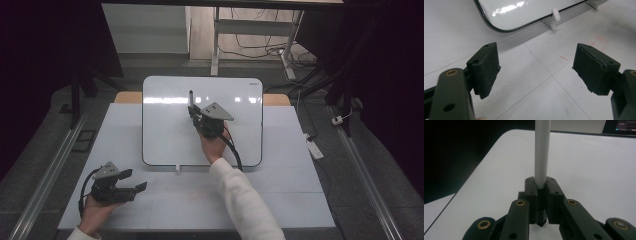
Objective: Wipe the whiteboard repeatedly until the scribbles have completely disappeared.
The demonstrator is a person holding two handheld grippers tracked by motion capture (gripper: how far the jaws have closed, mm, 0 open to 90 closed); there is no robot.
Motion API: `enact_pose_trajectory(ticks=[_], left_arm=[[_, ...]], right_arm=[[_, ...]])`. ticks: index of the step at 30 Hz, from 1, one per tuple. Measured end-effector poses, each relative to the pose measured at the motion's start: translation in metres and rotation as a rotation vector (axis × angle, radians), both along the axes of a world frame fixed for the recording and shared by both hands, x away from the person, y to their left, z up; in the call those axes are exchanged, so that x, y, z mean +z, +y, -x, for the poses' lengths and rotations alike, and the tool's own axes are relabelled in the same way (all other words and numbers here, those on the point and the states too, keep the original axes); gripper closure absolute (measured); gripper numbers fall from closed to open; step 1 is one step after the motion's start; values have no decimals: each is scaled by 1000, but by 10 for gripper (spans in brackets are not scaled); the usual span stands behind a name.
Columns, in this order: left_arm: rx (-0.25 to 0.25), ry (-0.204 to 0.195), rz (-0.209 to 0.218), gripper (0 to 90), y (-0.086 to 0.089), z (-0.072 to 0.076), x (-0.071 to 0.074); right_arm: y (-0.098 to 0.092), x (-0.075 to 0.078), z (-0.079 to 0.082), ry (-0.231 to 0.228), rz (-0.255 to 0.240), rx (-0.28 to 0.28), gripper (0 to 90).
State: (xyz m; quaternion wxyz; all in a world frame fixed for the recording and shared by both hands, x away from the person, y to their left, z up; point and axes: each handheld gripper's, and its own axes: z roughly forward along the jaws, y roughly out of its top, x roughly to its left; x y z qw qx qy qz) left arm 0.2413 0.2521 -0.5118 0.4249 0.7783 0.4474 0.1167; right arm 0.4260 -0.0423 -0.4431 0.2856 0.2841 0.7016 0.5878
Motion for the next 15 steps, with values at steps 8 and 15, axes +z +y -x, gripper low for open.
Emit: enact_pose_trajectory(ticks=[8, 15], left_arm=[[3, -1, -1, 219, 0, 0, 0], [1, 0, 0, 218, 0, 0, 0]], right_arm=[[0, 1, -1, -26, 32, -8, 811], [0, 7, -9, -11, -3, -11, 811]])
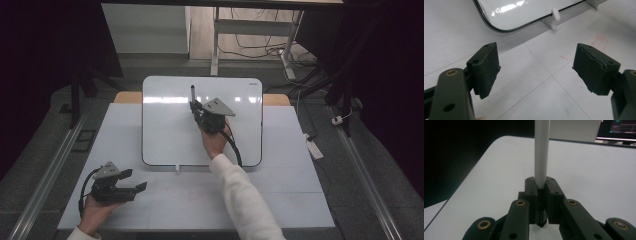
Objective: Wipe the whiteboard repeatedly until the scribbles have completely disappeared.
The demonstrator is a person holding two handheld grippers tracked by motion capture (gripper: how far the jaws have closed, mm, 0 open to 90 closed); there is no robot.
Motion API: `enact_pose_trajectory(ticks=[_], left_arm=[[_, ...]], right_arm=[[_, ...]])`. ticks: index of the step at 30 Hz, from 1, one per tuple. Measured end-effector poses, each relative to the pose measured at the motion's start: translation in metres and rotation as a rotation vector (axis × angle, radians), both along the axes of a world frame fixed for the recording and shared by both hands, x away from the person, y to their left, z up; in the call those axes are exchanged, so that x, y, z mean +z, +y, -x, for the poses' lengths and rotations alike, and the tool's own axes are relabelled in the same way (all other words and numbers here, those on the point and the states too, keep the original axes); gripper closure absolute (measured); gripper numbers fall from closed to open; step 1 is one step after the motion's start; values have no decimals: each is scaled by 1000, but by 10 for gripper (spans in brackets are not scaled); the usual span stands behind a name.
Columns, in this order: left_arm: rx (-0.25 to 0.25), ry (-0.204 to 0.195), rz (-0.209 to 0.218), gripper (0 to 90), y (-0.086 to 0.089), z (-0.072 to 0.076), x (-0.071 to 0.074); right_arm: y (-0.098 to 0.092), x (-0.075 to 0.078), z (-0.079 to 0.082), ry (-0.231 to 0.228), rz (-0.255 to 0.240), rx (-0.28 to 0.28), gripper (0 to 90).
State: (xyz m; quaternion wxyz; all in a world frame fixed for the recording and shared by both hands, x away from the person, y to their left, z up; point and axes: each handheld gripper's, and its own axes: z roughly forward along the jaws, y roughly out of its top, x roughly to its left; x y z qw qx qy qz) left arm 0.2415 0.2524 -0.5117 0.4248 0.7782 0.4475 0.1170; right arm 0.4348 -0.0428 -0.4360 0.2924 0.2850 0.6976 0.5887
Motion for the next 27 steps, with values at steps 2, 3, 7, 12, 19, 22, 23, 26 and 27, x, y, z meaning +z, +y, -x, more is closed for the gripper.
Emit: enact_pose_trajectory(ticks=[2, 3, 7, 12, 19, 22, 23, 26, 27], left_arm=[[2, 1, 0, 219, 0, 0, 0], [1, 1, -2, 219, 0, 0, 0], [1, -2, 1, 219, 0, 1, 0], [3, 4, 1, 219, 1, 0, -1], [1, 7, -10, 219, -3, -2, -1], [1, 10, -13, 219, -4, -2, -2], [1, 10, -14, 219, -4, -2, -2], [5, 3, -11, 219, -4, -2, -2], [8, -6, -9, 220, -4, -2, -1]], right_arm=[[5, -3, 3, 4, 20, 31, 812], [7, -4, 4, 5, 32, 42, 811], [-4, 0, 5, 32, -5, 31, 811], [-44, 14, 10, 24, -56, -32, 810], [-81, 22, 27, 25, -49, -67, 809], [-94, 23, 34, 36, -51, -68, 810], [-98, 23, 36, 39, -49, -68, 810], [-106, 23, 43, 51, -36, -54, 810], [-108, 22, 46, 56, -32, -47, 809]])
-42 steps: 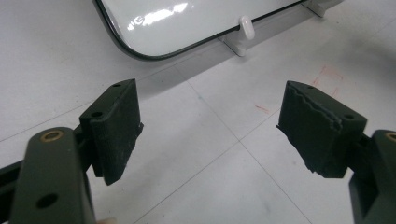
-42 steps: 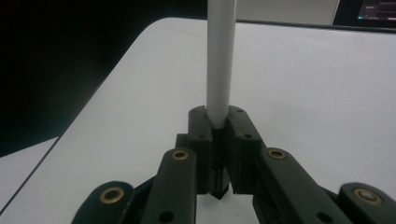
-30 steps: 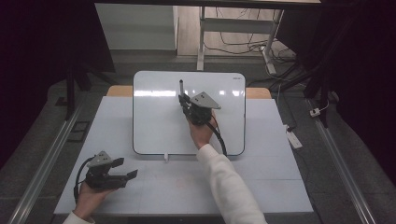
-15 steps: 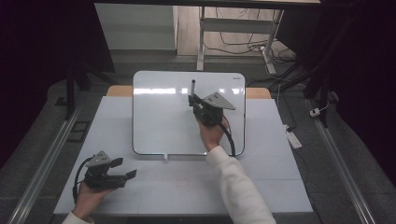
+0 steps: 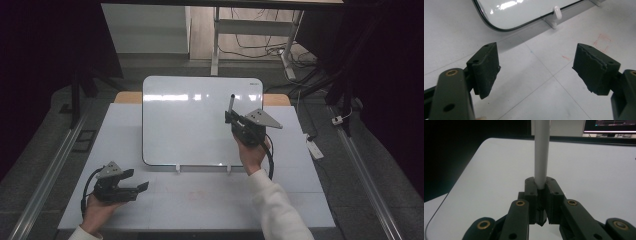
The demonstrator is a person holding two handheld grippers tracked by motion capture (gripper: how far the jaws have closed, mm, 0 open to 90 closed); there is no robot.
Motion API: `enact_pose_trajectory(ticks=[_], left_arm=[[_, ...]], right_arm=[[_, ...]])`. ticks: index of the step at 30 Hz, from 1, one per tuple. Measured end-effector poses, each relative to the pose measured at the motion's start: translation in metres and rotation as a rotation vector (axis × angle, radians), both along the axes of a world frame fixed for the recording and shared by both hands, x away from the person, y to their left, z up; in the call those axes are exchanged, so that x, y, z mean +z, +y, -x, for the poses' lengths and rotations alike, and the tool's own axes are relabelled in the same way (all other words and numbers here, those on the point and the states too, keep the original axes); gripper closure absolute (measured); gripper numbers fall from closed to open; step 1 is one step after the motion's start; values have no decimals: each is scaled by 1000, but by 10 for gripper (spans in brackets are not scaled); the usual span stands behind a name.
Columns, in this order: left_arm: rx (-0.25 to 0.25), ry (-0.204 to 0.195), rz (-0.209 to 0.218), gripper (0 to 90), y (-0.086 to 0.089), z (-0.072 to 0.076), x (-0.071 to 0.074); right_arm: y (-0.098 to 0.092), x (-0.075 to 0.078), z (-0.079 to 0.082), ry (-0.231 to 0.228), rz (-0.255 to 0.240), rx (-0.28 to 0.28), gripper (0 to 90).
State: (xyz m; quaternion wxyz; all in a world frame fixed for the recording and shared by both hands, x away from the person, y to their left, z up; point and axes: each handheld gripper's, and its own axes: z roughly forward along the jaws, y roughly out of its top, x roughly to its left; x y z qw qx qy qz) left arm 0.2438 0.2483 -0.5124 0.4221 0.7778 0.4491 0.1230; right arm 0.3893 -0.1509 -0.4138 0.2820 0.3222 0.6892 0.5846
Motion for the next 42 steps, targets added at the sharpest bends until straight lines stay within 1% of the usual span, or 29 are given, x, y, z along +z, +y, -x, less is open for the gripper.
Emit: enact_pose_trajectory(ticks=[3, 5, 6, 8, 10, 12, 15, 17, 18, 21, 25, 28, 31, 36, 40, 42], left_arm=[[0, -30, 13, 233, -4, 0, 7], [-16, -62, 16, 241, -10, -1, 16], [-30, -76, 23, 246, -14, -1, 21], [-61, -106, 29, 254, -24, -1, 33], [-95, -136, 35, 259, -36, -1, 45], [-130, -163, 39, 266, -49, -1, 57], [-180, -192, 39, 269, -69, -6, 72], [-204, -206, 49, 269, -80, -10, 79], [-212, -211, 53, 269, -85, -13, 83], [-231, -217, 69, 270, -97, -20, 89], [-249, -219, 87, 278, -108, -27, 92], [-264, -219, 92, 285, -115, -31, 93], [-275, -219, 97, 298, -121, -33, 94], [-286, -217, 99, 319, -125, -36, 93], [-303, -208, 111, 358, -128, -40, 92], [-319, -202, 121, 403, -131, -43, 90]], right_arm=[[-4, -1, 12, 15, 17, 31, 810], [-3, -3, 22, 27, 38, 65, 809], [-2, -4, 28, 33, 54, 84, 809], [-1, -9, 39, 59, 77, 119, 809], [1, -13, 48, 90, 87, 153, 809], [3, -18, 57, 106, 107, 184, 809], [6, -27, 69, 129, 122, 229, 809], [9, -33, 72, 142, 147, 248, 809], [9, -35, 74, 152, 153, 248, 809], [9, -41, 77, 163, 158, 264, 809], [9, -47, 81, 180, 169, 275, 809], [12, -50, 83, 182, 178, 286, 809], [18, -50, 87, 174, 194, 301, 809], [23, -51, 91, 172, 196, 327, 808], [26, -52, 92, 183, 200, 344, 808], [28, -54, 93, 181, 205, 350, 808]])
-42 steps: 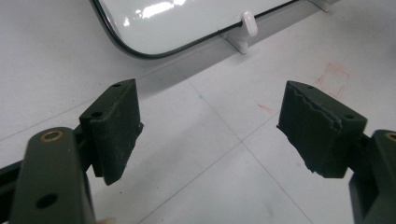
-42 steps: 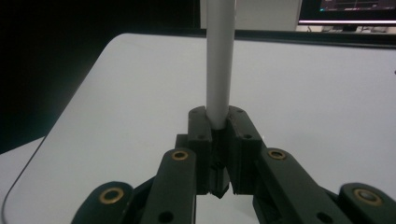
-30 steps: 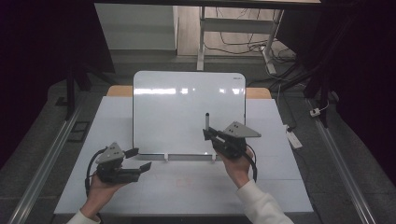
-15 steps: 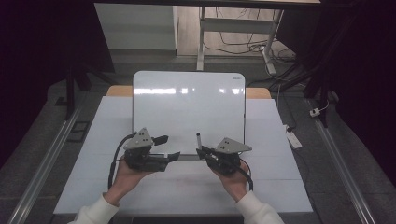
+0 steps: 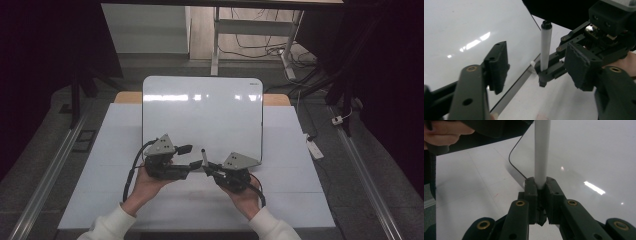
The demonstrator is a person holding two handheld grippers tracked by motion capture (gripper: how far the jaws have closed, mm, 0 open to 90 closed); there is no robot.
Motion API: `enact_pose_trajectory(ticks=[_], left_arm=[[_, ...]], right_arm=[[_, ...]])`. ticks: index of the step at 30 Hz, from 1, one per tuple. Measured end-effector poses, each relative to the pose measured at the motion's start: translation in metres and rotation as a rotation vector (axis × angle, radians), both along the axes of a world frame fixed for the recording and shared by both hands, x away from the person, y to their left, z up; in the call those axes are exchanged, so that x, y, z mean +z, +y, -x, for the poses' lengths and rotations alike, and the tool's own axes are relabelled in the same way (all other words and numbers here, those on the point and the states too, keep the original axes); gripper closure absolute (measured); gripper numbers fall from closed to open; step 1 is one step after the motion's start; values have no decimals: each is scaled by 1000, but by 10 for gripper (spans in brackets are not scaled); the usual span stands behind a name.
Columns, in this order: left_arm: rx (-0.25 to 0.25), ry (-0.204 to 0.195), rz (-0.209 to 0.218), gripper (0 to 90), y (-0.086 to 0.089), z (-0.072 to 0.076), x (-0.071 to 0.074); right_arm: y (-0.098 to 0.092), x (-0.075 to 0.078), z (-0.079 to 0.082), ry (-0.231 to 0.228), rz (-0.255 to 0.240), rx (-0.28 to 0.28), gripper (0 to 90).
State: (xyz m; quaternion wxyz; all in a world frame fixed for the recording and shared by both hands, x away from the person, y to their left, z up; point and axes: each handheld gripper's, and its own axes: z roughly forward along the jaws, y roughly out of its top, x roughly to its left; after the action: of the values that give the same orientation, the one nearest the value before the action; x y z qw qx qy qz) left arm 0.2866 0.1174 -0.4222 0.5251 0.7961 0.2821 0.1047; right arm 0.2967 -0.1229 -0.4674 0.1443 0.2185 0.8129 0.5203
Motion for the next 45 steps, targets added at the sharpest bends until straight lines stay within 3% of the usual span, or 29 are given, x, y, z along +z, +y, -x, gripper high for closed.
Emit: enact_pose_trajectory(ticks=[2, 8, 13, 15, 17, 21, 26, 31, 35, 38, 39, 42, 45], left_arm=[[-20, 7, 2, 471, -2, -2, -2], [-67, 21, 24, 794, -4, -6, -4], [-57, 37, 38, 816, -2, -8, -5], [-33, 39, 41, 816, -1, -9, -5], [-14, 50, 56, 817, 2, -10, -5], [1, 63, 66, 816, 2, -12, -6], [14, 62, 55, 816, -3, -10, -8], [17, 92, 88, 815, 0, -12, -10], [27, 93, 104, 790, 0, -12, -10], [54, 76, 107, 549, 6, -7, -7], [59, 74, 114, 507, 10, -5, -7], [94, 71, 106, 428, 28, 0, -7], [139, 83, 58, 405, 47, 8, -13]], right_arm=[[1, -1, 1, 5, 2, 5, 808], [6, -3, 1, 12, 12, 29, 808], [6, -4, 0, 5, 14, 19, 789], [7, -3, 4, -45, 39, -17, 677], [8, -1, 9, -96, 58, -48, 666], [12, 2, 16, -189, 103, -90, 661], [23, 2, 18, -233, 120, -107, 757], [20, 3, 12, -201, 100, -134, 811], [20, 5, 12, -204, 102, -139, 813], [15, 11, 9, -201, 87, -155, 814], [11, 15, 6, -201, 73, -171, 814], [-6, 33, -8, -212, 33, -245, 814], [-26, 52, -31, -189, -4, -337, 813]])
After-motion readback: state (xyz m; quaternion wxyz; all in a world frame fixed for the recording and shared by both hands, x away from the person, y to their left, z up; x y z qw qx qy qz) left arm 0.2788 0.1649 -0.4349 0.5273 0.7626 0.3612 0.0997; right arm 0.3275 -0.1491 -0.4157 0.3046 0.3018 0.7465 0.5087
